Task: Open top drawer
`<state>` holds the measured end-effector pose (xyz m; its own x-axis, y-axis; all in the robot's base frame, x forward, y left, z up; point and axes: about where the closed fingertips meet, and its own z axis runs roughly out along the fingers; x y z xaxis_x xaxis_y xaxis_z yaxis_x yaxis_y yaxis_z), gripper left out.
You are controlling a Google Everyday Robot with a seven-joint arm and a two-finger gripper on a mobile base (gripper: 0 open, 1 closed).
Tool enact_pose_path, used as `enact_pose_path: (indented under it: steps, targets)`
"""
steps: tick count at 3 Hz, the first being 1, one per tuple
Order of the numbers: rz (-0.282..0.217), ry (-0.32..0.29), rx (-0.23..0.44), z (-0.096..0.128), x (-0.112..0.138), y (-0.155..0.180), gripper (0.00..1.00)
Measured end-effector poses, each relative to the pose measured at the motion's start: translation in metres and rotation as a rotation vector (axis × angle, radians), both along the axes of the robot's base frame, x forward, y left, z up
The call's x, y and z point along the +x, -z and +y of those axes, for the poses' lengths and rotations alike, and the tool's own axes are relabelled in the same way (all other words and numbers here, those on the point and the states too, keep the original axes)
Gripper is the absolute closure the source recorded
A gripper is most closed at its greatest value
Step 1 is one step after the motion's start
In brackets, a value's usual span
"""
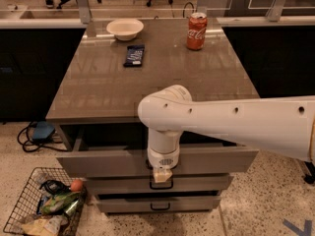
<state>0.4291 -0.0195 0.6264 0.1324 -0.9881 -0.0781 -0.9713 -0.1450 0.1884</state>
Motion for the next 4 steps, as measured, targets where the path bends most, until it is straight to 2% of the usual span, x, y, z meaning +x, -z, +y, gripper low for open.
enact_pose_path:
  steps: [1, 4]
  targets:
    - [0.0, 0.0, 0.0, -0.0001, -0.0003, 0.0002, 1.0]
    - [0.0, 0.0, 0.0, 0.0011, -0.0002, 0.0001, 1.0]
